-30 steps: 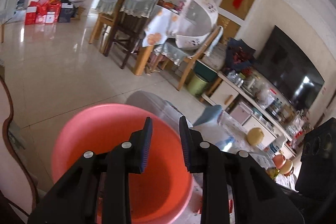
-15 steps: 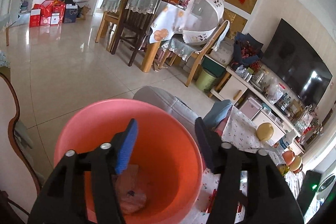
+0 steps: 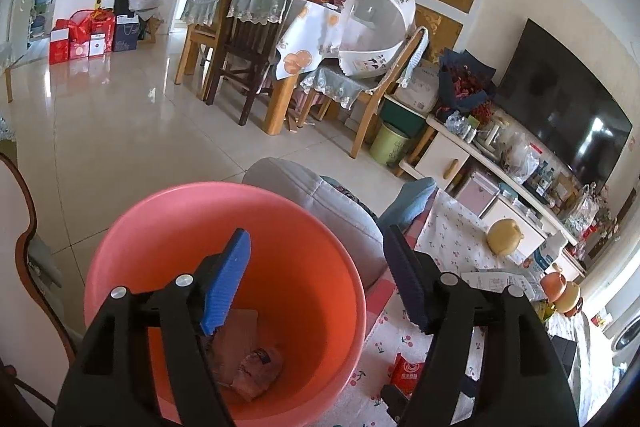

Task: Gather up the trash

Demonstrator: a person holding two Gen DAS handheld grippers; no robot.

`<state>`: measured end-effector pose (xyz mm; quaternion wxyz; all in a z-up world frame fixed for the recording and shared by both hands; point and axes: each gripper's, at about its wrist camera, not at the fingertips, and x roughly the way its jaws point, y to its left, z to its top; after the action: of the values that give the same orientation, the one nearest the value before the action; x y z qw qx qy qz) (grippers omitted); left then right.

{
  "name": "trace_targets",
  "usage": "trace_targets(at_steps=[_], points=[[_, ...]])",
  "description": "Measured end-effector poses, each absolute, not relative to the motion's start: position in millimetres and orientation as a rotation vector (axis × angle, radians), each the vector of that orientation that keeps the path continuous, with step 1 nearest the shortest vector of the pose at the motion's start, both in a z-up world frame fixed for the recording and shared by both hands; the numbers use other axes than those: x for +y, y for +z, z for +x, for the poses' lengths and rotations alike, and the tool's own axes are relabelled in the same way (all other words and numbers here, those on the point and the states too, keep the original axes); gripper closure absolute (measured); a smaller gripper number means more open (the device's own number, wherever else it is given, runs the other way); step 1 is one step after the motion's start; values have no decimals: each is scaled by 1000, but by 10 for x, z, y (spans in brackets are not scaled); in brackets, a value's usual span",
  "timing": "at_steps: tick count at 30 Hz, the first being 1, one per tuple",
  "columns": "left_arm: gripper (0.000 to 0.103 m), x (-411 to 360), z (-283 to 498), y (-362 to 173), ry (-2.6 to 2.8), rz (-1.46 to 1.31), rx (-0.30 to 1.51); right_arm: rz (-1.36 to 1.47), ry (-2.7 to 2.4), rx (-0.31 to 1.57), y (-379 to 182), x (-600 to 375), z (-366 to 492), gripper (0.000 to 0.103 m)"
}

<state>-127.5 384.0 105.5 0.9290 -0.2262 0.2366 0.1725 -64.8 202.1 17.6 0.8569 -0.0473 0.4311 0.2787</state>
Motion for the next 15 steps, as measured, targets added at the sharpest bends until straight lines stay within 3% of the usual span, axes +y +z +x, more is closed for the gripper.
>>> trace_targets(at_steps=[6,8,9,15], points=[[33,3807,-1238,1048,347,-464,494,-150,583,870,168,2008,-664,56],[33,3802,-1233,1047,345,-461,496,-144,592,868,167,1987,-665,62],[33,3795,-1228,1044,344,-461,497,-143,598,867,167,1979,-670,72],[33,3792,-1224,1040,343,-465,500,-121,623,861,193,1893,-675,75]])
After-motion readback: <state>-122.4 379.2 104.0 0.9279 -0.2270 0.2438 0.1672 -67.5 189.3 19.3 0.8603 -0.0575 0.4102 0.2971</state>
